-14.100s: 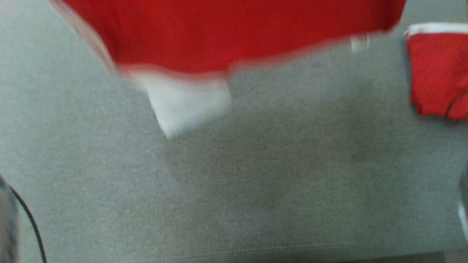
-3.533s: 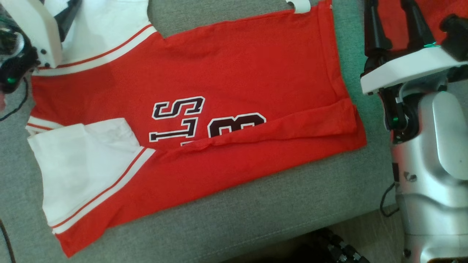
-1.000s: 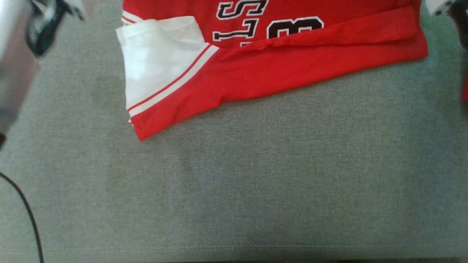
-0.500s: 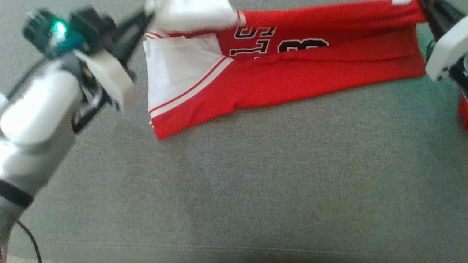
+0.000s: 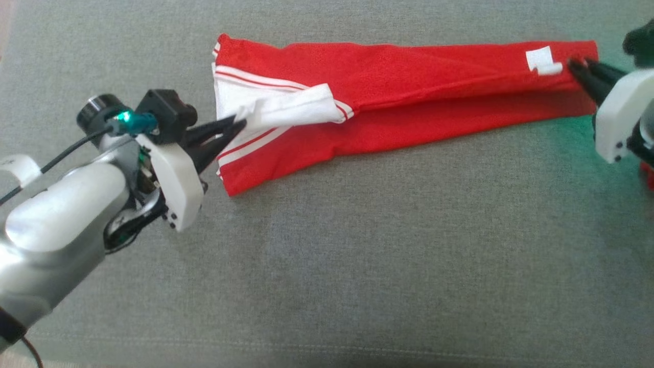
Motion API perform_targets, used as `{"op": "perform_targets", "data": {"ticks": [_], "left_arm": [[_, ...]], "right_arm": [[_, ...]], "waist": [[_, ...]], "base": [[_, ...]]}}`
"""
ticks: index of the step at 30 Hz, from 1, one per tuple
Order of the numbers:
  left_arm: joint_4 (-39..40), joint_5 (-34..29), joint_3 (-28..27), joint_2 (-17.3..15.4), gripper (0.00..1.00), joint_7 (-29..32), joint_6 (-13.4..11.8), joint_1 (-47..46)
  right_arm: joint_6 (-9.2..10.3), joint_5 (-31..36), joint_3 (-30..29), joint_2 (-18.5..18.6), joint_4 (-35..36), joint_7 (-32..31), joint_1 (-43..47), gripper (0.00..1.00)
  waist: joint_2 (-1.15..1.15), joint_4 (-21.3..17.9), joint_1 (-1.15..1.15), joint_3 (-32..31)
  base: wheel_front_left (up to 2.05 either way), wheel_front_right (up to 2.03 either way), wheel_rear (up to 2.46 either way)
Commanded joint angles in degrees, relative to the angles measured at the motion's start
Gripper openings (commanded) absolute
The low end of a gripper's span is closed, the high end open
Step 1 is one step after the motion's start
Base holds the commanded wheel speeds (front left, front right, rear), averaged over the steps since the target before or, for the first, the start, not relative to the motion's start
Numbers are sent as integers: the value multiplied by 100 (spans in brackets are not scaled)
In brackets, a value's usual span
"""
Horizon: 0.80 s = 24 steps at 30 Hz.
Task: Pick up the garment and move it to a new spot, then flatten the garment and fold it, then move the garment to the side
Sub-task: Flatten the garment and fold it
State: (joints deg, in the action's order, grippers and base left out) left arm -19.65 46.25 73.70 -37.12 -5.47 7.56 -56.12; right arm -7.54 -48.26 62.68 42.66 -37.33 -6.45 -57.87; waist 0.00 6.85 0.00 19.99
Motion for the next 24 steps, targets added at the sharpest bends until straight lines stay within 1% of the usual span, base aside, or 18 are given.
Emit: {"op": "perform_targets", "data": {"ticks": [1, 8, 9, 10, 11, 12, 17, 20, 24], "left_arm": [[153, 91, -199, -279, 0, 67, -8, -126], [325, 391, -65, -308, 0, 493, -8, 1], [326, 455, -58, -314, 0, 576, -8, 34], [330, 490, -53, -320, 0, 626, -8, 55], [317, 513, -50, -325, 54, 627, -8, 71], [267, 552, -49, -325, 100, 595, -8, 91], [-28, 668, -120, -258, 100, 339, -12, 112], [-173, 728, -224, -209, 100, 163, -77, 130], [-399, 848, -507, -104, 100, -282, -372, 185]], "right_arm": [[5, -61, 101, 260, 115, -94, 107, 0], [5, -482, 578, 386, 260, -628, 21, 0], [5, -519, 621, 396, 282, -664, 5, 100], [5, -595, 646, 395, 288, -721, 5, 100], [5, -681, 666, 396, 285, -796, 14, 100], [5, -753, 686, 395, 275, -877, 22, 100], [5, -1040, 699, 453, 238, -1043, 15, 100], [5, -1203, 647, 457, 251, -1045, 14, 100], [5, -1404, 535, 473, 303, -1003, -7, 100]], "waist": [[0, -5, 0, 4], [0, -99, 0, -12], [0, -118, 0, -22], [0, -138, 0, -38], [0, -158, 0, -56], [0, -186, 0, -84], [0, -294, 0, -269], [0, -339, 0, -365], [0, -425, 0, -552]], "base": [[0, 0, 0], [0, 0, 0], [0, 0, 0], [0, 0, 0], [0, 0, 0], [0, 0, 0], [0, 0, 0], [0, 0, 0], [0, 0, 0]]}}
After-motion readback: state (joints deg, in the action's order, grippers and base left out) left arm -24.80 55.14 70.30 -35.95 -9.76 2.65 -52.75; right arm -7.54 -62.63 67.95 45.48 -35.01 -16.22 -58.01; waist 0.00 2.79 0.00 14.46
